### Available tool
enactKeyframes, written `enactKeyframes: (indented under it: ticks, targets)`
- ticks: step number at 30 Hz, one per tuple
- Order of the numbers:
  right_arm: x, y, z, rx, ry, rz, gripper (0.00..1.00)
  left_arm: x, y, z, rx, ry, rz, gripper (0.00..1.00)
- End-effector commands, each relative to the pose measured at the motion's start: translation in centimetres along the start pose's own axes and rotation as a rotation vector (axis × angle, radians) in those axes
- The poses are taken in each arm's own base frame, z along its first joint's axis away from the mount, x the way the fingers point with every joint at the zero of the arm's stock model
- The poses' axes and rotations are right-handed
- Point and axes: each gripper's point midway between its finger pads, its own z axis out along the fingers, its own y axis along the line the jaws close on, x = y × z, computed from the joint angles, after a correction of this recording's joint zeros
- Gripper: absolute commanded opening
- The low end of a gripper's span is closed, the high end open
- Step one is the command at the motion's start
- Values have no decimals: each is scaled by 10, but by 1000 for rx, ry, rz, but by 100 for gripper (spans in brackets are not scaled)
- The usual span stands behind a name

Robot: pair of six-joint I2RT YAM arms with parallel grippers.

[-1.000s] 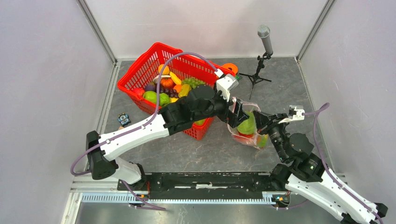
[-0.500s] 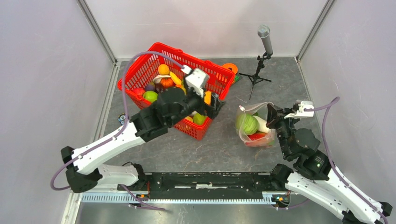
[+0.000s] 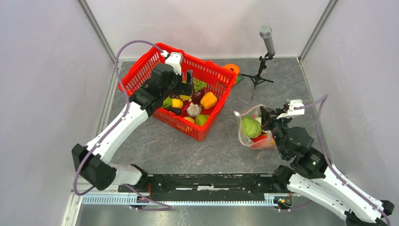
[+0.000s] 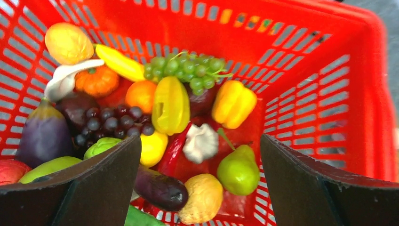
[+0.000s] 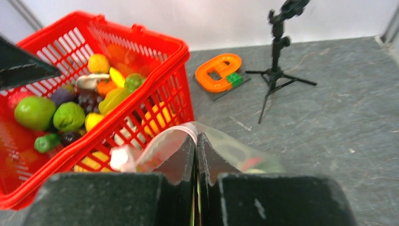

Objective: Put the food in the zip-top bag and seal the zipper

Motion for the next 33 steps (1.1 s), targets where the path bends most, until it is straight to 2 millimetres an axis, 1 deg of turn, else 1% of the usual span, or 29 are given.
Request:
enactKeyframes:
  ticks: [1,4,8,10,11,12,14,17,19,21,24,26,28,29,33]
  targets:
    - [13,28,4,-114,25,99,7,4,15,22,4,71,-61,100]
    - [20,31,3,-129,41,112,7,12,34,48,-37,134,-80,100]
    - [18,28,0,-127,34,123,7,24,48,86,-49,219,-42,100]
    - [16,25,-1,-118,27,127,7,38,57,110,-61,286,-18,100]
    - [14,24,-2,-117,23,131,7,45,63,119,-79,318,-22,100]
    - [14,23,-3,-115,22,131,7,55,67,129,-87,361,-24,100]
    - [12,21,-4,-109,18,135,7,69,71,139,-87,431,-29,100]
    - [13,16,-6,-93,17,142,7,86,75,150,-90,479,-15,100]
    - [14,14,-7,-85,13,153,8,99,84,153,-143,514,-12,100]
    - [14,13,-8,-85,11,158,8,112,89,154,-162,543,-11,100]
    - [16,12,-7,-76,12,162,8,129,85,158,-133,589,-13,99]
    - [17,13,-7,-80,17,161,8,135,82,158,-113,606,-18,96]
    - [19,14,-6,-82,25,161,7,138,79,156,-100,614,-21,86]
    - [19,14,-6,-82,26,161,8,138,80,153,-101,614,-22,80]
    - [22,14,-6,-75,27,173,8,129,78,141,-96,579,-23,57]
